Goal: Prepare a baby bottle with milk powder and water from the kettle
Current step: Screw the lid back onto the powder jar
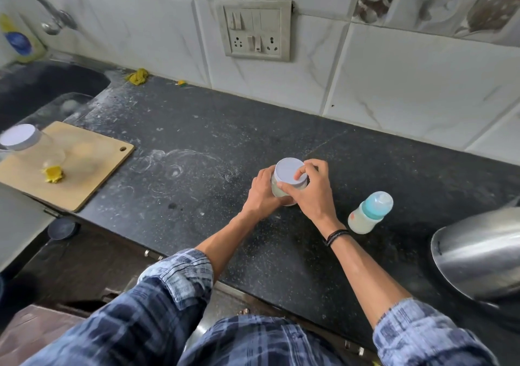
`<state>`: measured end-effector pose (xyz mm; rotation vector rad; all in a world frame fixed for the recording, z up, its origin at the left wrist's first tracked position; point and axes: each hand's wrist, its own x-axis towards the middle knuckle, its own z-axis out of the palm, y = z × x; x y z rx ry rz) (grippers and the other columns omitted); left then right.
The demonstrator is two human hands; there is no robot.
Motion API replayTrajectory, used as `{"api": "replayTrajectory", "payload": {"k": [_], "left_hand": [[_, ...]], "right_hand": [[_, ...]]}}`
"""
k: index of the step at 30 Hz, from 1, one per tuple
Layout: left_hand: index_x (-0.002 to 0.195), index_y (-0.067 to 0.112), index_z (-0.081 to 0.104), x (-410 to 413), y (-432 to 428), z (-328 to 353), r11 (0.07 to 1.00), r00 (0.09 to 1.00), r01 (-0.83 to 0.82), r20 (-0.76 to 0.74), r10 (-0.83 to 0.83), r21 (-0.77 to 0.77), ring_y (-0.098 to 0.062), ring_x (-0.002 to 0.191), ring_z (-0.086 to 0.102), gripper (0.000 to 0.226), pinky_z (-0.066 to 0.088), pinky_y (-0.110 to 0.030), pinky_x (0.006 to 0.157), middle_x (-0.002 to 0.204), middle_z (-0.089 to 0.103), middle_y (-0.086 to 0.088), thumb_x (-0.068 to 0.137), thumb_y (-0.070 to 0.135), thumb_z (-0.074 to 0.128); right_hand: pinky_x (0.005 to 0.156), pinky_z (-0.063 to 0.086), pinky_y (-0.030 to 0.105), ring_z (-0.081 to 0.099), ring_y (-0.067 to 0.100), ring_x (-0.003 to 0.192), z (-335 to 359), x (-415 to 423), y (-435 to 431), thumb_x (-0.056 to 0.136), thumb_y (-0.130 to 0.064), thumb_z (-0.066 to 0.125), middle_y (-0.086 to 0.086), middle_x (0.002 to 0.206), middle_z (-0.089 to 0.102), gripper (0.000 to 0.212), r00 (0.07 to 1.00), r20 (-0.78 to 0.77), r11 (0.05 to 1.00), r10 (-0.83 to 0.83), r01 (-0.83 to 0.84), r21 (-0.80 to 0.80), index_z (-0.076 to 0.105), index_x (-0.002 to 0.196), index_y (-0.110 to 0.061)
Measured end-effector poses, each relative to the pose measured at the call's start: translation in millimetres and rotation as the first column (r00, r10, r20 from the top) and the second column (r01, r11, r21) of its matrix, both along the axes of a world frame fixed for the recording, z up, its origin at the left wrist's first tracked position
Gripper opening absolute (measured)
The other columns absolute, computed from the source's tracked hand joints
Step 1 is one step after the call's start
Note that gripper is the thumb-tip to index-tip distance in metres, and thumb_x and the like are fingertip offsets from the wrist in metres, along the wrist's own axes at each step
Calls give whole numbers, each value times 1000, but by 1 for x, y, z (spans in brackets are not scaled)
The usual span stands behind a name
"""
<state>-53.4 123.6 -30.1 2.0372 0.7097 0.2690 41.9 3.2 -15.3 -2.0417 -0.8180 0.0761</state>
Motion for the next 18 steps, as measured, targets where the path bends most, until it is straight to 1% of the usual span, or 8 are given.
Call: {"api": "replayTrajectory", "payload": {"k": [3, 6, 8, 9, 12, 15, 17, 18], "left_hand": [[148, 23, 42, -1, 0, 0, 1000, 1000, -6, 4, 6, -31, -20, 131, 43, 98, 41, -49, 112, 146, 48, -1, 67, 45, 91], [147, 23, 44, -1, 1, 2, 998, 1000, -12, 7, 12, -54, -20, 129, 50, 99, 45, -51, 109, 143, 53, 0, 62, 50, 88], [146, 26, 44, -1, 1, 3, 998, 1000, -21, -6, 21, -66, -19, 124, 53, 100, 47, -50, 107, 136, 57, 3, 59, 54, 85], [147, 28, 43, -2, 1, 3, 998, 999, -25, -21, 24, -63, -19, 122, 52, 101, 46, -50, 106, 132, 57, 3, 59, 56, 83], [149, 30, 39, -2, 2, 4, 999, 998, -19, -64, 17, -27, -25, 129, 47, 102, 39, -50, 109, 135, 57, 0, 59, 61, 77], [151, 30, 38, -2, 3, 5, 1000, 997, -7, -82, 7, 3, -25, 129, 44, 101, 31, -46, 106, 129, 56, 2, 62, 62, 75], [152, 30, 37, -2, 3, 5, 1000, 995, -4, -97, 5, 15, -24, 130, 43, 103, 27, -43, 105, 132, 56, 0, 61, 64, 72], [152, 30, 36, -2, 3, 5, 1000, 995, -3, -101, 5, 20, -23, 131, 42, 104, 26, -42, 105, 135, 57, -1, 60, 65, 70]], "right_hand": [[75, 39, 1, 45, -5, 108, 1, 0, -1, 70, -37, 95, -14, 123, 40, 45, 1000, -5, 1000, 9, -9, -6, 55, 89, -31], [75, 38, 1, 44, -6, 108, 4, 0, -1, 70, -37, 95, -14, 123, 39, 46, 1000, -19, 1000, 24, -24, -14, 54, 91, -33], [79, 40, 3, 48, 2, 111, 6, 0, -1, 70, -36, 95, -11, 124, 38, 47, 999, -19, 999, 40, -40, -25, 55, 93, -32], [81, 42, 6, 49, 5, 111, 7, 0, -1, 70, -35, 96, -10, 124, 38, 47, 999, -11, 998, 53, -53, -32, 56, 94, -30], [86, 50, 17, 50, 9, 110, 11, 0, -3, 72, -35, 94, -6, 125, 37, 45, 997, 10, 995, 81, -80, -64, 65, 103, -22], [88, 57, 27, 54, 11, 106, 16, -2, -6, 80, -30, 89, -3, 128, 40, 39, 997, 29, 990, 74, -70, -123, 69, 112, -19], [89, 57, 29, 59, 16, 107, 19, -5, -7, 83, -27, 86, 1, 131, 42, 37, 997, 46, 986, 65, -57, -158, 70, 115, -20], [89, 57, 28, 61, 18, 109, 20, -7, -8, 84, -26, 85, 2, 132, 42, 37, 997, 54, 984, 58, -48, -170, 70, 117, -19]]}}
